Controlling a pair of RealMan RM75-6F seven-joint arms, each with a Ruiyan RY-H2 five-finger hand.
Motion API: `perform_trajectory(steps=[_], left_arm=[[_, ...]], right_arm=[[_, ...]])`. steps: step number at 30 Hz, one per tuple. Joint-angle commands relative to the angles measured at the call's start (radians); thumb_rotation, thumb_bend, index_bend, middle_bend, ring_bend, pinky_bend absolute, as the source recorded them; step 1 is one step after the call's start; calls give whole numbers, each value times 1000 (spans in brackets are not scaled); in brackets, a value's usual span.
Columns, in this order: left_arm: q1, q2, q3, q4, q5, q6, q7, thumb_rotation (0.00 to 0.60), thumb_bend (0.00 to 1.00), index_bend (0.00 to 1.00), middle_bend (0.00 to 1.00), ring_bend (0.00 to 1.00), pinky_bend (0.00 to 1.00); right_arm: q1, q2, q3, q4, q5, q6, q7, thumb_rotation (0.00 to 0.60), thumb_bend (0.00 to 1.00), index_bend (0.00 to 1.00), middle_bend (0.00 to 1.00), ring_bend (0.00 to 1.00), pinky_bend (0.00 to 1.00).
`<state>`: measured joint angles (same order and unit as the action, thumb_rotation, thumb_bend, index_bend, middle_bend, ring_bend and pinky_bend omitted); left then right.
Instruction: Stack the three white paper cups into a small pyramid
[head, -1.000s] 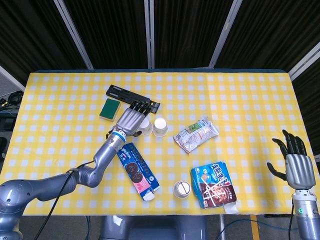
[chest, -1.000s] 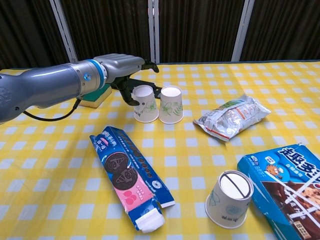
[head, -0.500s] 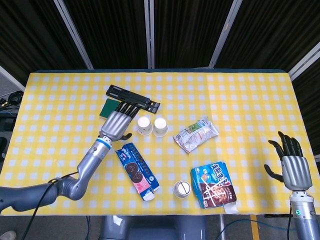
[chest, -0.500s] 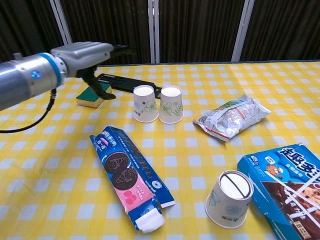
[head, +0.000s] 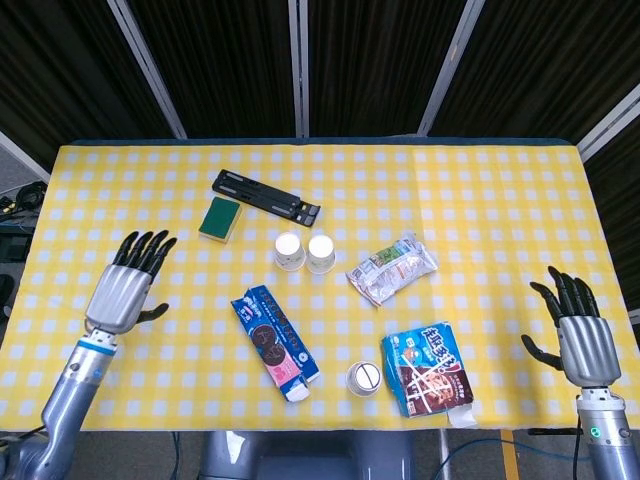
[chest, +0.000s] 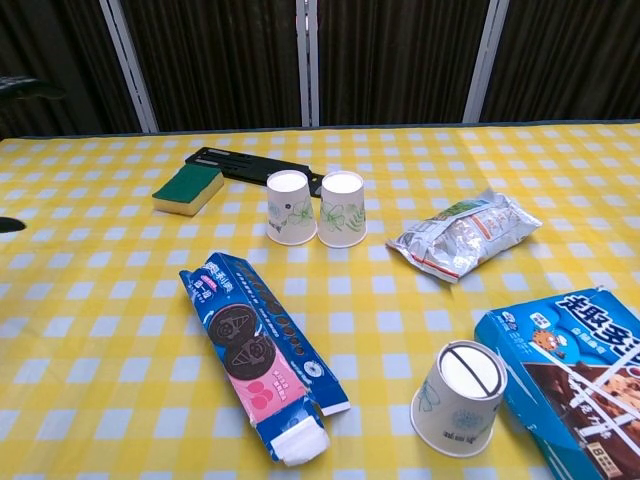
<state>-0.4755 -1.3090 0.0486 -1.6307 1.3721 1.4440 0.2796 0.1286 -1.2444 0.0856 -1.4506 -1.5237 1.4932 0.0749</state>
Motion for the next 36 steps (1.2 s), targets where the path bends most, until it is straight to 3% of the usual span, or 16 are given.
perform_trajectory(steps=[1,5,10,15,22,36], left_arm=[[66,28,43,16,54,59,-51,600,143,0,0,0,0],[105,39,56,34,88,91,-89,600,144,0,0,0,0],[140,48,59,45,112,101,-118,600,144,0,0,0,0],[167,52,56,47,138,108,-127,600,143,0,0,0,0],[184,48,43,64,175,105,-140,600,143,0,0,0,0],[200,49,0,75,171,63,-148,600,143,0,0,0,0]], right_arm=[[0,7,-15,-9,-20,-4,5,600,130,200,0,0,19],[26,21,-56,-24,-111,-21,46,600,116,165,0,0,3],[122,79,-130,-78,-289,-93,228,600,106,124,0,0,0],[221,110,-156,-187,-376,-186,284,600,106,136,0,0,0],[312,47,-106,-259,-326,-301,239,600,110,189,0,0,0],[419,-35,-105,-313,-250,-475,164,600,161,240,0,0,0]])
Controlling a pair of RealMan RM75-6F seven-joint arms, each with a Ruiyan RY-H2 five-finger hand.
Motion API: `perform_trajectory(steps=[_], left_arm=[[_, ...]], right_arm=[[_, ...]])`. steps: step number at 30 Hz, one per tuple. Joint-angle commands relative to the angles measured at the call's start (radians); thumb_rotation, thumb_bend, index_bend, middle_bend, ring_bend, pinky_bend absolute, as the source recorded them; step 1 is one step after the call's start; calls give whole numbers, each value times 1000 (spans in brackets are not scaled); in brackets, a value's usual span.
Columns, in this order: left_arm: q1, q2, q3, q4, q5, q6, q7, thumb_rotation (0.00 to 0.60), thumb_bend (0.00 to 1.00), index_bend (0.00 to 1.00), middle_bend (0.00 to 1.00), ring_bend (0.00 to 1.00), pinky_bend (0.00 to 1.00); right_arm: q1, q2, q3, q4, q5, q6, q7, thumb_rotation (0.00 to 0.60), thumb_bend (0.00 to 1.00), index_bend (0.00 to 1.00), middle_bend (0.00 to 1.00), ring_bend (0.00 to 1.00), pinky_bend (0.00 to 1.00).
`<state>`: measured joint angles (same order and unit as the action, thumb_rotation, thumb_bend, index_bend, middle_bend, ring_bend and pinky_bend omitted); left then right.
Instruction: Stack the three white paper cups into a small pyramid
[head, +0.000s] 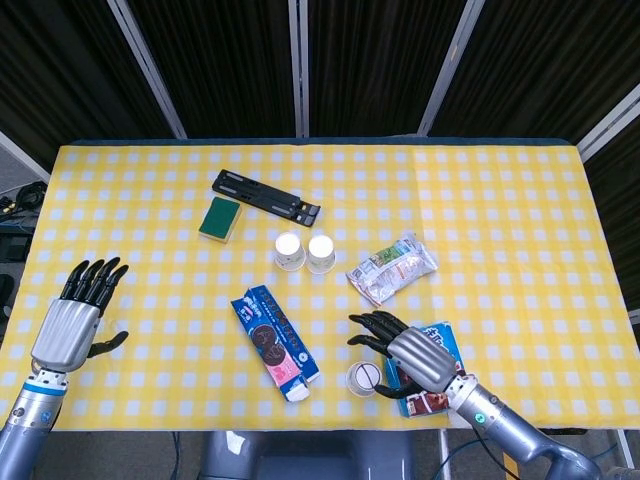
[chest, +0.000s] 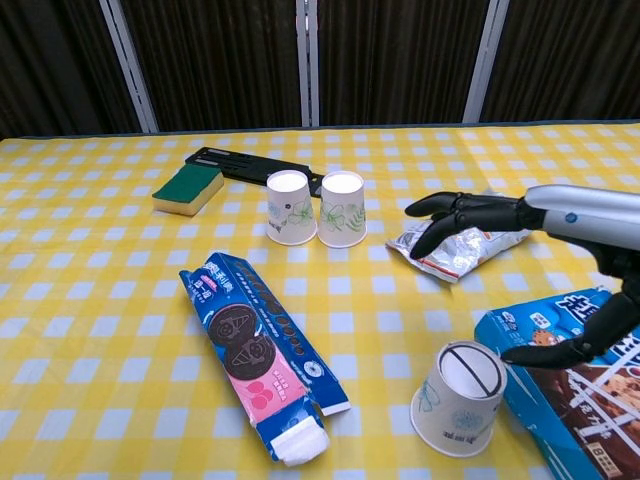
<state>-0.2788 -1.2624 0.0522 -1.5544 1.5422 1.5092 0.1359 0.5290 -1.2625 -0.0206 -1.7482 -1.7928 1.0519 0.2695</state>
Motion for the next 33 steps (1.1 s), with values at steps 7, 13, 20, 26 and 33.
perform_trajectory(steps=[7,13,20,26,33], left_arm=[[10,12,-17,-3,-4,-18,-17,600,144,0,0,0,0],[10,9,-20,-3,2,-34,-6,600,144,0,0,0,0],[16,9,-32,-8,2,-42,-5,600,144,0,0,0,0],[19,8,-37,-10,6,-51,0,600,143,0,0,0,0],[22,9,-43,-15,13,-57,-1,600,144,0,0,0,0]], right_arm=[[31,-36,-6,-26,77,-81,-90,600,168,244,0,0,0],[33,-51,-13,-13,115,-101,-105,600,167,239,0,0,0],[36,-55,-22,-1,141,-109,-123,600,167,220,0,0,0],[34,-69,-36,18,159,-115,-122,600,168,271,0,0,0],[35,-83,-40,31,170,-114,-131,600,167,292,0,0,0]])
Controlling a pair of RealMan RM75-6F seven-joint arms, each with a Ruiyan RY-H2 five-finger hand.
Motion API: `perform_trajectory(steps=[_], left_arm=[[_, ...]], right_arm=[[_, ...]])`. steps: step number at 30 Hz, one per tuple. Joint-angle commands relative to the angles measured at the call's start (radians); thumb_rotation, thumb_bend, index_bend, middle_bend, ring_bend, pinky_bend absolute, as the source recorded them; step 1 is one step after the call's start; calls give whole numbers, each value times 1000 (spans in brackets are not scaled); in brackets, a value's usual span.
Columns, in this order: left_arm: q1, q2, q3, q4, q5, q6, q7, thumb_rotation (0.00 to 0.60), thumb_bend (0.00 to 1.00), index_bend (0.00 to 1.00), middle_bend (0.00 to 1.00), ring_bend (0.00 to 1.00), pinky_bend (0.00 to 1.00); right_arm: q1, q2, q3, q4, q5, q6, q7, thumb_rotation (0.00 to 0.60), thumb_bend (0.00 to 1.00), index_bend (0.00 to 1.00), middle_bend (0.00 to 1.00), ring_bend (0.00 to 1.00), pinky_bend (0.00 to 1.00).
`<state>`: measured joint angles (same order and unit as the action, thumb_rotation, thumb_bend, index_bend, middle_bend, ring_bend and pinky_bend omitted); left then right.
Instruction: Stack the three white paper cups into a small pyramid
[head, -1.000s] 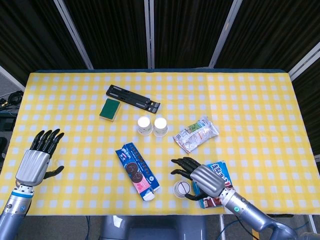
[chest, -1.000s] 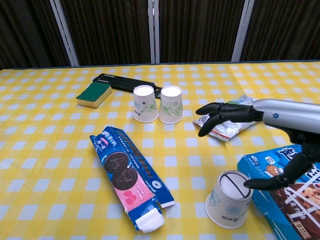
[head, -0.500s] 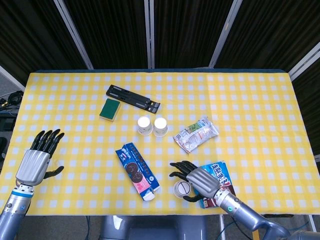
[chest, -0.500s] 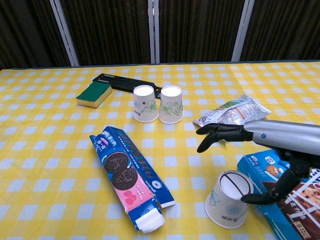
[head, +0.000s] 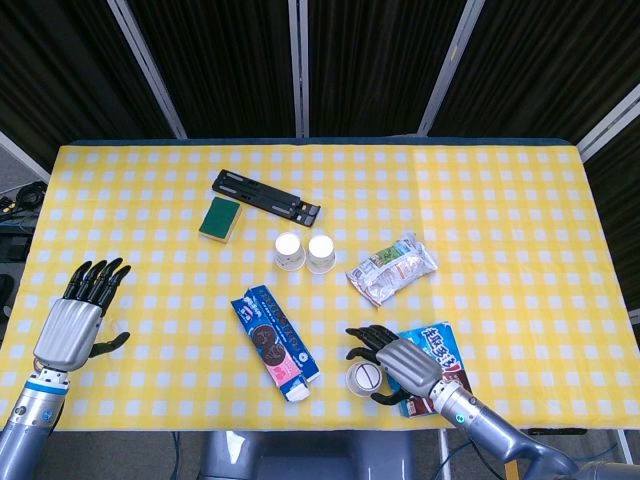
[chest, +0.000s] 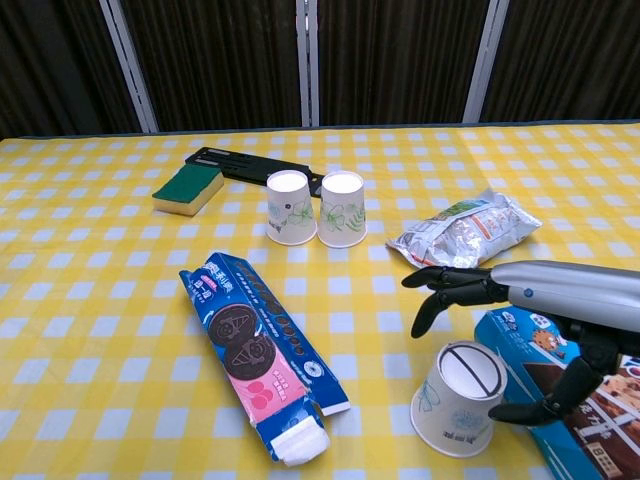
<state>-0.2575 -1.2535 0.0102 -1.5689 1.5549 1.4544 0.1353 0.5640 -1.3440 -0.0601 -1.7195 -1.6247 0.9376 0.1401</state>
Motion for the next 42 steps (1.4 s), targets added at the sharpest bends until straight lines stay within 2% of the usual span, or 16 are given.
perform_trajectory(steps=[1,8,17,26,34,38,42], left_arm=[[0,1,-2,0,0,-4,-2,600,144,0,0,0,0],[2,1,-6,0,4,-12,-7,600,144,0,0,0,0],[5,4,-11,-1,7,-18,-10,600,143,0,0,0,0],[9,5,-16,0,10,-21,-11,600,144,0,0,0,0],[10,6,-20,4,15,-23,-16,600,143,0,0,0,0],[9,6,-26,9,7,-28,-21,600,143,0,0,0,0],[1,2,-35,17,-7,-47,-27,600,144,0,0,0,0]], right_arm=[[1,-2,-2,3,4,-1,-1,600,167,295,0,0,0],[1,-8,-6,18,16,-1,13,600,169,316,0,0,0],[1,-19,-7,30,17,11,7,600,242,435,65,0,0],[-2,-10,8,12,23,40,-11,600,247,444,75,0,0],[2,65,97,-39,36,134,-7,600,246,444,76,0,0],[15,85,180,-30,98,167,6,600,247,445,80,0,0],[50,76,245,-11,162,144,21,600,245,450,82,0,0]])
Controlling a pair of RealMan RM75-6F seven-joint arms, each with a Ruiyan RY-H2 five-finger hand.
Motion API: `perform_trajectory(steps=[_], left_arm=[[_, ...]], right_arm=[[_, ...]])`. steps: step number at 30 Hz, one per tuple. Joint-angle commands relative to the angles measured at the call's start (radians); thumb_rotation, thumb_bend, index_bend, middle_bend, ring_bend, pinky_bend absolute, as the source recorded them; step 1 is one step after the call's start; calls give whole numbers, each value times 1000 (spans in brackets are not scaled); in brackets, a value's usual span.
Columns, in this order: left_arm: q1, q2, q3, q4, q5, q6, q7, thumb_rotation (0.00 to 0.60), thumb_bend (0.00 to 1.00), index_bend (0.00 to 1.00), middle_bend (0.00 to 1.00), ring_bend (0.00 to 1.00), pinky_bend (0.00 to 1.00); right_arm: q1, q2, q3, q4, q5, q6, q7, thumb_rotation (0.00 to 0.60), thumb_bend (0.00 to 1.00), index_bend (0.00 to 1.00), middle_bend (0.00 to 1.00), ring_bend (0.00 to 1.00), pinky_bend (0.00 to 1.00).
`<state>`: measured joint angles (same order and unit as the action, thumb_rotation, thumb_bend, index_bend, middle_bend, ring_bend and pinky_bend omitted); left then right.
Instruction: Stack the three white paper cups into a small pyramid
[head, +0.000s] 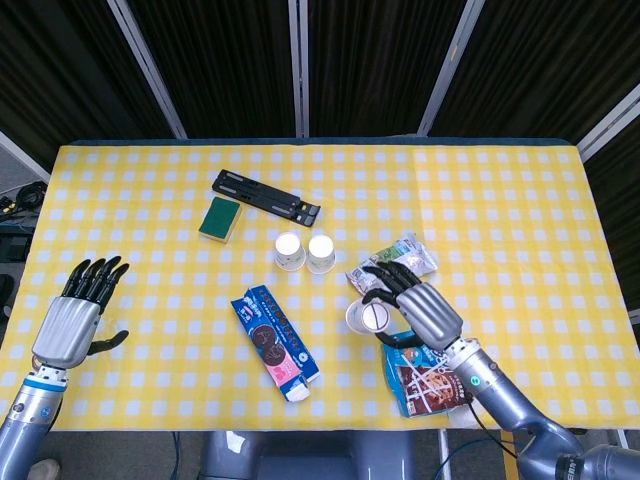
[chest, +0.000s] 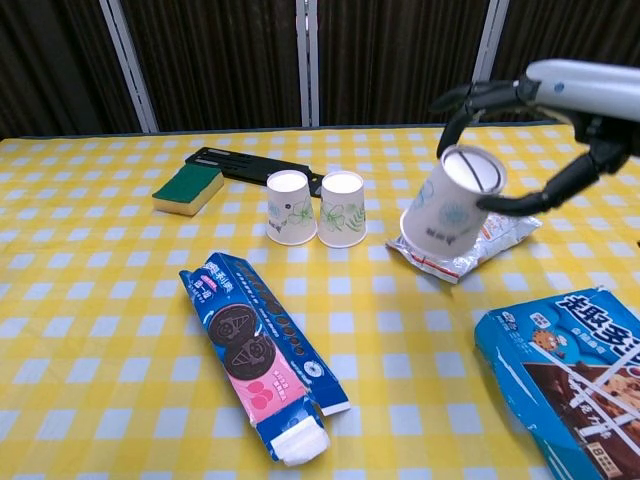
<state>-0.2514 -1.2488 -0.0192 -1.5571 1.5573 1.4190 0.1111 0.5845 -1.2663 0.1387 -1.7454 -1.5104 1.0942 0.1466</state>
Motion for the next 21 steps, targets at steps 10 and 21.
perform_trajectory(steps=[10,21], left_arm=[[-25,-18,-22,41,-52,-65,-12,600,143,0,0,0,0],[-40,-31,-35,61,-95,-110,-1,600,143,0,0,0,0]], right_arm=[[200,-152,181,153,235,-155,-44,600,246,455,86,0,0],[355,-343,245,402,363,-247,-88,600,245,459,88,0,0]])
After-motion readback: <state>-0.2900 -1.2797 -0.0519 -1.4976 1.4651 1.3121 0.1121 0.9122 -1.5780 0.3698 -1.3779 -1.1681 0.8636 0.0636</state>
